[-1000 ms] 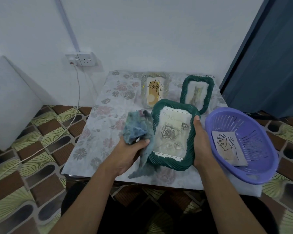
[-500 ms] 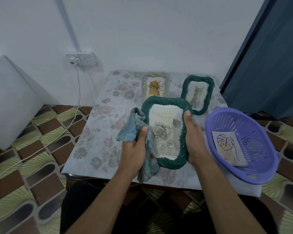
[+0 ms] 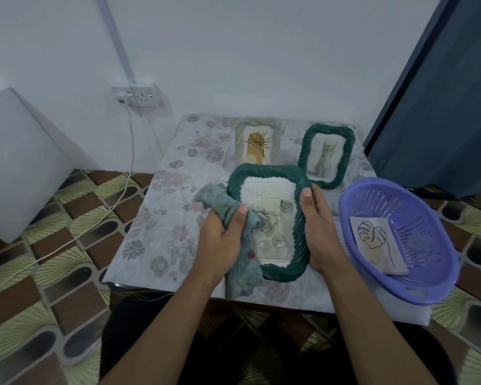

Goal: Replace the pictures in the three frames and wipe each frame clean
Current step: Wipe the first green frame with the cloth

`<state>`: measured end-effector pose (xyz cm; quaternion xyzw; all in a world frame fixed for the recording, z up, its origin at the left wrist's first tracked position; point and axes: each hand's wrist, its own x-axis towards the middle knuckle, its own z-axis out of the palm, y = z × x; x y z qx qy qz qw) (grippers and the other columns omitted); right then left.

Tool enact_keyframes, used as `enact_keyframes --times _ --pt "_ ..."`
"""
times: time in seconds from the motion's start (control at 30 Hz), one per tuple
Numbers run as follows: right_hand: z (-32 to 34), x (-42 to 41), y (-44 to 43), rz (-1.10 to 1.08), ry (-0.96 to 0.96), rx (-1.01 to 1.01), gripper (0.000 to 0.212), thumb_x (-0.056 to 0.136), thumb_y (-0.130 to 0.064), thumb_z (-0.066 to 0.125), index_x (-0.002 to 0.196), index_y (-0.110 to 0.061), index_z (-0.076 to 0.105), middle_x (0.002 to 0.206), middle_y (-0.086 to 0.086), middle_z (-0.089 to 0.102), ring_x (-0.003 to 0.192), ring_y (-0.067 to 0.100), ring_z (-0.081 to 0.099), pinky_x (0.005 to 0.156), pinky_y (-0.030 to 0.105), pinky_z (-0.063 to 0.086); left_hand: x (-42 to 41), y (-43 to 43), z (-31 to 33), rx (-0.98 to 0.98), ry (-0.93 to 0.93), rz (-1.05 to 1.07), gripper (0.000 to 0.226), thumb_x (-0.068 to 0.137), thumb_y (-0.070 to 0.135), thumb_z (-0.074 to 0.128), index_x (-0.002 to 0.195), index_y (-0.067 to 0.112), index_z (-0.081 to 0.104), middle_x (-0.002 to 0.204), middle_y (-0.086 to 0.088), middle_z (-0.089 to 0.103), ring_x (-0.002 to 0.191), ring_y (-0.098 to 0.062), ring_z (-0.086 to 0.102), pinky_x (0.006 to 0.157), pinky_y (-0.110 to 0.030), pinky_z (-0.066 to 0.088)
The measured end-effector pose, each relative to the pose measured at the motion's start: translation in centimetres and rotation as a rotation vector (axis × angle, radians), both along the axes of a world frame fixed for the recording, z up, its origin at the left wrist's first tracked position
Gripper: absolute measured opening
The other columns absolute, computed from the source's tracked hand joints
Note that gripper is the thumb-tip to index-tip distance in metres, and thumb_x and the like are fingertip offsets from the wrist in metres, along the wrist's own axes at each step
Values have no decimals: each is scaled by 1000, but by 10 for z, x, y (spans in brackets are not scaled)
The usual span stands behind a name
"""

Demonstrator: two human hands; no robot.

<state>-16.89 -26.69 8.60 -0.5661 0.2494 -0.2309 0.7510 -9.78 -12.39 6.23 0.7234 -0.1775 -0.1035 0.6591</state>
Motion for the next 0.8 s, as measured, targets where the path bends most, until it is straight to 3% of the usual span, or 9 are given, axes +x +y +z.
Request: enact_keyframes --times 0.17,0.2,0.27,0.37,0.47,0.53,0.6,0.67,0.8 --pt "-4 2 -3 18 5 -39 19 105 -35 42 115 -51 45 111 -39 50 98 -24 48 87 5 41 0 -2 1 73 56 180 83 86 69 38 69 -10 57 63 -24 61 54 -36 59 52 -46 51" --pt "-8 0 -4 27 9 -23 25 102 -42 45 126 -49 46 122 -36 50 108 -18 50 94 10 42 2 -4 1 96 72 217 85 85 71 34 65 -9 54 62 -25 60 53 -37 58 50 -44 49" --pt "-16 0 -3 73 24 52 66 87 -65 58 146 -41 43 147 -21 45 133 3 45 112 35 40 6 -4 4 166 51 238 74 90 67 31 58 3 48 55 -17 53 49 -27 52 47 -35 42" --pt "-22 0 1 98 14 181 97 63 -86 67 146 -40 45 151 -6 48 139 22 46 112 59 37 3 -6 7 277 -113 184 56 102 47 31 59 13 45 56 -3 49 48 -13 46 42 -17 35" --pt "-16 1 1 27 23 145 96 62 -86 66 142 -35 51 146 -5 54 134 22 51 111 57 40 -7 -7 -2 357 -236 62 40 104 43 27 98 17 57 97 0 58 77 -5 52 67 -7 39" --pt "-3 2 4 -6 25 67 82 73 -79 61 140 -32 54 142 -6 58 133 18 53 113 52 40 -12 -8 -13 462 -377 4 51 104 49 19 126 18 54 124 -4 52 110 -15 48 99 -24 38" --pt "0 6 3 -30 25 38 52 95 -59 51 134 -26 59 135 -7 63 127 12 57 111 42 44 -20 -9 -18 616 -550 -57 60 102 55 10 135 22 49 141 -5 46 138 -26 31 118 -44 17" --pt "0 7 3 -15 24 57 32 105 -42 43 122 -25 65 121 -7 70 113 9 66 100 35 52 -32 -12 -17 687 -685 -205 65 100 56 4 144 25 40 151 -1 40 149 -24 18 121 -47 -1" --pt "-10 6 12 45 59 107 37 106 -41 40 121 -20 66 113 2 74 108 20 70 93 38 56 -26 -17 -7 724 -787 -271 64 100 51 2 155 27 24 160 1 30 151 -20 13 121 -51 -4"
